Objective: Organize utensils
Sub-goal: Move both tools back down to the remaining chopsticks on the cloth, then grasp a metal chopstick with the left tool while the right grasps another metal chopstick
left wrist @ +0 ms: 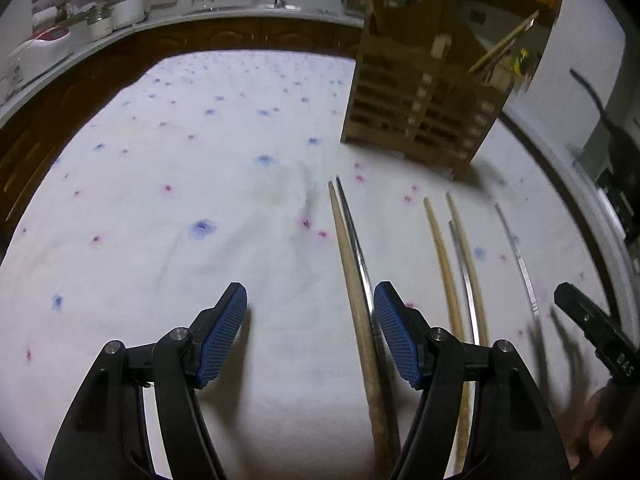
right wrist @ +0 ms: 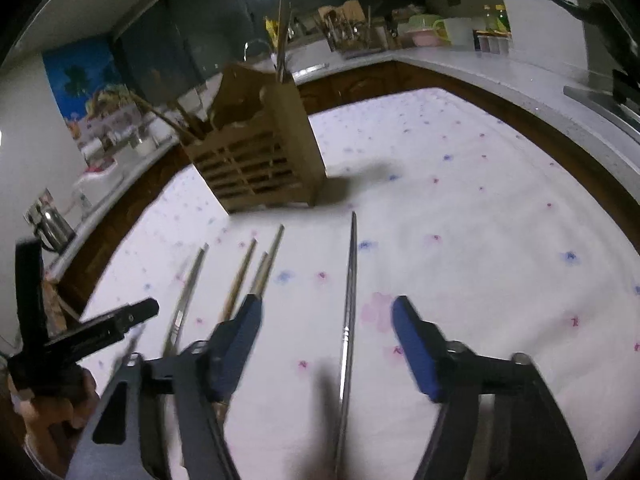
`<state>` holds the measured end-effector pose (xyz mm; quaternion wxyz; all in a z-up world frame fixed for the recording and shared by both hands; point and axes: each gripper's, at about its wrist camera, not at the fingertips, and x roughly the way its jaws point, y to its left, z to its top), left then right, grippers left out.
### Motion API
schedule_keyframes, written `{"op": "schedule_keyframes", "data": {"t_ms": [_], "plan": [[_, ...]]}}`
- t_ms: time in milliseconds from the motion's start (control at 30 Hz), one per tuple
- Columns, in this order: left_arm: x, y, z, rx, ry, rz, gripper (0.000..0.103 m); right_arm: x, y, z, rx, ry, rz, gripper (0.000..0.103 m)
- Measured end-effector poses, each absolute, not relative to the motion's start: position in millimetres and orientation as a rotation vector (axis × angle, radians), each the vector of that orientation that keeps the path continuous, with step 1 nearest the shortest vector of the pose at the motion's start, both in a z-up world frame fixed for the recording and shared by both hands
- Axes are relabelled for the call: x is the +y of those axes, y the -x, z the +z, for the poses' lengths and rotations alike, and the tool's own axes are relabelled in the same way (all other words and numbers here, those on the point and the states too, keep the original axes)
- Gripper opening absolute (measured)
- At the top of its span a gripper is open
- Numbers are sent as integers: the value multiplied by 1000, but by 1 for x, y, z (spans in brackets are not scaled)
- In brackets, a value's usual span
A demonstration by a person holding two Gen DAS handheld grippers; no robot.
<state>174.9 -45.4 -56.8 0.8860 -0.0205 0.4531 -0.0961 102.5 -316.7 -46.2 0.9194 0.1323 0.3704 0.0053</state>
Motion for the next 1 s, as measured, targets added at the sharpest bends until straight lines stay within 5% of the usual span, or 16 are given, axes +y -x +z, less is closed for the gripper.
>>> {"op": "schedule_keyframes", "data": {"t_ms": [300, 500, 633, 1000], "plan": [[-52, -182, -65, 968, -25, -257, 56, -315, -123, -71, 885, -207, -13, 29], [-54, -173, -67, 953, -126, -272, 38, -319, -116, -71, 883, -190, -18, 10], [-47, -166, -64, 978, -128, -300, 27, -321, -110, -70, 895, -193, -6, 7], [-54, -209, -56, 1019, -46, -337, 26, -322, -154, -54, 893, -195, 12, 21]]}}
